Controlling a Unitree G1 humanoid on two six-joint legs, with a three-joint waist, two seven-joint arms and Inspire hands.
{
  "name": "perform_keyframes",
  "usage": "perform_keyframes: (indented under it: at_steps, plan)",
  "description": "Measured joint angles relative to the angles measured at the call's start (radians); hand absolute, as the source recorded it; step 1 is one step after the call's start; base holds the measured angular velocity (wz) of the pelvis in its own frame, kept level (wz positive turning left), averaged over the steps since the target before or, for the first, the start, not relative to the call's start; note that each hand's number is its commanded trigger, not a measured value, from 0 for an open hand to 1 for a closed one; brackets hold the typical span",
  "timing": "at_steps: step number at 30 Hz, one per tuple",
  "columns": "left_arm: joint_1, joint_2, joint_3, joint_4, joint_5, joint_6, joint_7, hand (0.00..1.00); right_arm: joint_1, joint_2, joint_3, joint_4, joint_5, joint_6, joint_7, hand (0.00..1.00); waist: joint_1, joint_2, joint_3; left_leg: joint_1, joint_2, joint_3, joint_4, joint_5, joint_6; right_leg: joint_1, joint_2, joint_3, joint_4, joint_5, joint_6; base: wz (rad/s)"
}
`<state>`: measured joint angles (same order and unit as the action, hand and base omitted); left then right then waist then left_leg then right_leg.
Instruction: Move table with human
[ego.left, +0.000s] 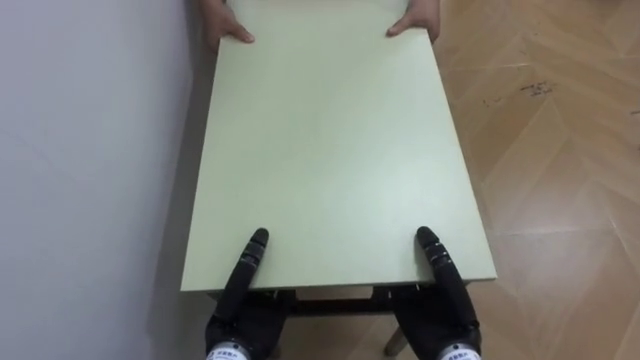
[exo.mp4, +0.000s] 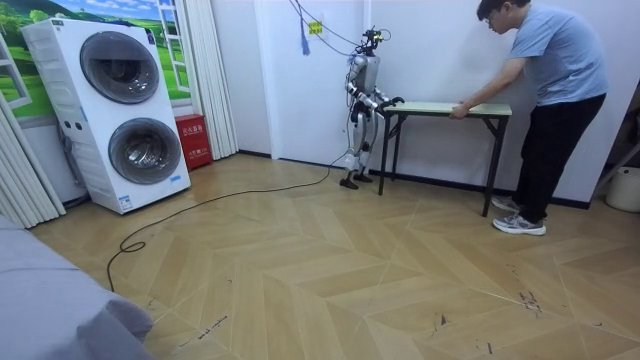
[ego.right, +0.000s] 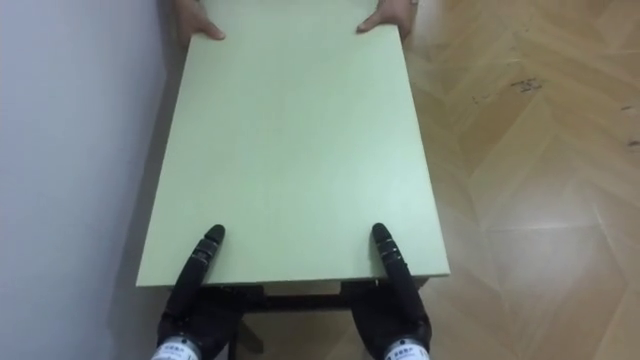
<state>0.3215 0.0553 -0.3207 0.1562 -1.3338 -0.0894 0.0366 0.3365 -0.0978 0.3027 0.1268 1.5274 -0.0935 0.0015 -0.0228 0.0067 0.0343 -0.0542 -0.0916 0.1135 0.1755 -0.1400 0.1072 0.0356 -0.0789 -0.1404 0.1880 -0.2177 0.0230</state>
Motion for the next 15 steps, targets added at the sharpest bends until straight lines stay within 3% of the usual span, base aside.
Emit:
perform_keyframes:
  at_steps: [5, 7, 9, 10, 11, 12, 15]
  plan:
    - [-0.01, -0.002, 0.011, 0.023, 0.007, 0.006, -0.018, 0.98, 0.0, 0.013, -0.003, 0.015, -0.006, 0.0, 0.012, 1.0, 0.004, -0.001, -0.0014, 0.003, 0.002, 0.003, -0.012, -0.004, 0.002, -0.003, 0.004, -0.007, 0.001, 0.001, 0.001, 0.03]
    - [-0.011, -0.003, 0.018, 0.024, 0.011, 0.018, -0.018, 0.72, -0.001, 0.015, -0.005, 0.018, -0.006, 0.001, 0.012, 0.98, 0.004, 0.0, -0.0028, 0.005, 0.003, 0.004, -0.012, -0.006, 0.002, -0.001, 0.005, -0.01, 0.001, 0.002, 0.002, 0.0]
    - [-0.011, -0.005, 0.022, 0.024, 0.013, 0.022, -0.019, 0.64, -0.003, 0.016, -0.006, 0.019, -0.006, 0.001, 0.012, 0.88, 0.004, 0.001, -0.0041, 0.004, 0.004, 0.009, -0.012, -0.006, 0.002, 0.0, 0.005, -0.01, 0.002, 0.002, 0.002, 0.0]
    - [-0.01, -0.005, 0.023, 0.024, 0.013, 0.024, -0.019, 0.51, -0.002, 0.015, -0.007, 0.019, -0.007, 0.001, 0.013, 0.61, 0.004, 0.002, -0.0062, 0.005, 0.005, 0.013, -0.012, -0.006, 0.002, 0.0, 0.005, -0.01, 0.002, 0.002, 0.002, 0.0]
    - [-0.009, -0.005, 0.024, 0.024, 0.013, 0.025, -0.019, 0.26, -0.001, 0.016, -0.006, 0.019, -0.008, 0.002, 0.013, 0.14, 0.004, 0.003, -0.0076, 0.005, 0.006, 0.017, -0.012, -0.006, 0.002, 0.0, 0.005, -0.01, 0.002, 0.002, 0.002, 0.0]
    - [-0.005, -0.003, 0.026, 0.024, 0.015, 0.033, -0.023, 0.07, 0.0, 0.015, -0.007, 0.02, -0.012, 0.003, 0.014, 0.0, 0.004, 0.004, -0.0095, 0.006, 0.007, 0.023, -0.012, -0.006, 0.002, 0.0, 0.006, -0.009, 0.002, 0.002, 0.002, -0.05]
    - [-0.002, 0.017, 0.026, 0.038, 0.089, 0.047, -0.061, 0.0, 0.001, 0.015, -0.011, 0.026, -0.014, 0.012, 0.017, 0.0, 0.003, 0.005, -0.012, 0.014, 0.008, 0.026, -0.012, -0.006, 0.002, 0.001, 0.006, -0.003, 0.001, 0.002, 0.002, -0.04]
